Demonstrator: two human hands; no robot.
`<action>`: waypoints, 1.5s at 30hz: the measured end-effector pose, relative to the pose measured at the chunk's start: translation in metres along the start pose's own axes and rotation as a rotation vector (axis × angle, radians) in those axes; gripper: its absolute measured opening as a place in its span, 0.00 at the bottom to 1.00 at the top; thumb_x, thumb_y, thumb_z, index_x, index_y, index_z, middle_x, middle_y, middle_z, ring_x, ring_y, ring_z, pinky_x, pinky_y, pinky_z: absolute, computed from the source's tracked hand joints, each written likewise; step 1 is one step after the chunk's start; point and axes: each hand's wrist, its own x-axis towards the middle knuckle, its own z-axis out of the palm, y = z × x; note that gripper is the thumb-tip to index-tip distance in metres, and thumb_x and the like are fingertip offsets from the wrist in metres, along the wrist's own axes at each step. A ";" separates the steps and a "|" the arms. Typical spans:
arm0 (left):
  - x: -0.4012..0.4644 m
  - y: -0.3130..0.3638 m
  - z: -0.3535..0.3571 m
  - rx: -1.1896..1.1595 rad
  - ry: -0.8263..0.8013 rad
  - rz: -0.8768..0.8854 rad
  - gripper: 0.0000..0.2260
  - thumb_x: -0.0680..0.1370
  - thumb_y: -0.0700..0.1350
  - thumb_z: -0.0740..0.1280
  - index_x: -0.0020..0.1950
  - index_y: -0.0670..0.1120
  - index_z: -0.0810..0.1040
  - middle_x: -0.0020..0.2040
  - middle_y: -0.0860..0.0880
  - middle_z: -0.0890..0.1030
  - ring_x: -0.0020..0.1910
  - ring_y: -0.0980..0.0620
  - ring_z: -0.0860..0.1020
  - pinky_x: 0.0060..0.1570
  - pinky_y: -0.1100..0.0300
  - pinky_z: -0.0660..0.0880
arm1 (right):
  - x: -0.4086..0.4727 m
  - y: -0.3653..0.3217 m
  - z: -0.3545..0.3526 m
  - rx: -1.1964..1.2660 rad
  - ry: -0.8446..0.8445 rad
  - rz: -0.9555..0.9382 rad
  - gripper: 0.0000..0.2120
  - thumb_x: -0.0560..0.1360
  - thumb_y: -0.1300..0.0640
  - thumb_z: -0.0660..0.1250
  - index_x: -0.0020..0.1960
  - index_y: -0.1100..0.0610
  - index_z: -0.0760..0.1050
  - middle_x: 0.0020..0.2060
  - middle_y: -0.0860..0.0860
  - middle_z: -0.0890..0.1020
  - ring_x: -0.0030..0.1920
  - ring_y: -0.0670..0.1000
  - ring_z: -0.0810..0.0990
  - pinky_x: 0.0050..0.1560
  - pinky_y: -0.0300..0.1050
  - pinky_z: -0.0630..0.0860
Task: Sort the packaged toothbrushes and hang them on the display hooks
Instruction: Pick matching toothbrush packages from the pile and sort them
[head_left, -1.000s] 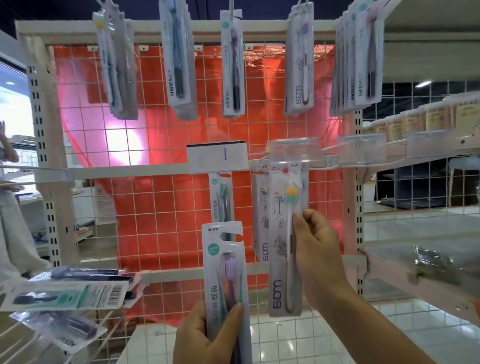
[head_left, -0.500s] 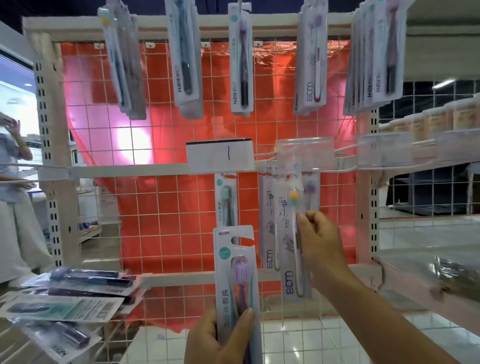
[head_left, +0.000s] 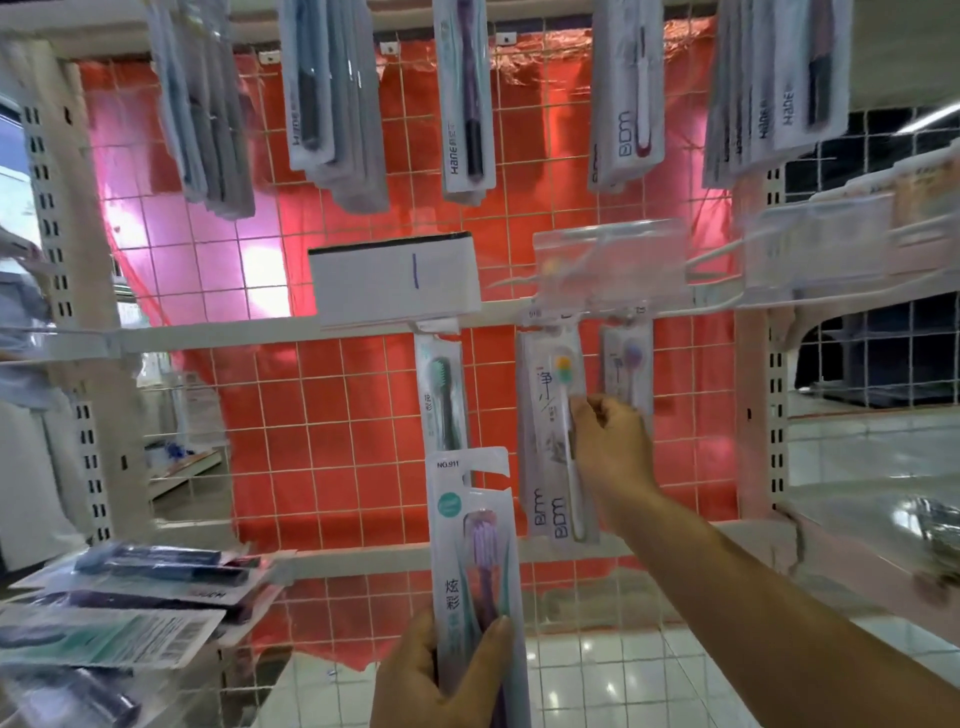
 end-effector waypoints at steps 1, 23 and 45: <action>0.002 0.001 0.002 -0.001 -0.001 0.002 0.07 0.67 0.38 0.76 0.39 0.48 0.82 0.29 0.57 0.83 0.30 0.59 0.80 0.27 0.74 0.72 | 0.000 0.001 0.002 0.005 0.012 -0.003 0.13 0.80 0.50 0.60 0.45 0.58 0.76 0.39 0.56 0.82 0.38 0.53 0.80 0.38 0.45 0.76; 0.020 0.048 0.031 -0.227 -0.052 -0.119 0.14 0.71 0.34 0.73 0.41 0.55 0.85 0.33 0.56 0.85 0.32 0.65 0.81 0.30 0.75 0.73 | -0.114 -0.024 -0.013 0.296 -0.204 0.082 0.09 0.70 0.40 0.67 0.41 0.44 0.80 0.37 0.50 0.85 0.37 0.48 0.83 0.38 0.37 0.76; -0.048 0.230 -0.024 0.030 -0.342 -0.564 0.10 0.75 0.36 0.70 0.44 0.52 0.80 0.35 0.60 0.84 0.39 0.67 0.81 0.36 0.77 0.72 | -0.173 -0.229 -0.065 0.373 -0.081 0.609 0.20 0.62 0.49 0.70 0.42 0.66 0.78 0.33 0.69 0.78 0.31 0.55 0.75 0.30 0.42 0.73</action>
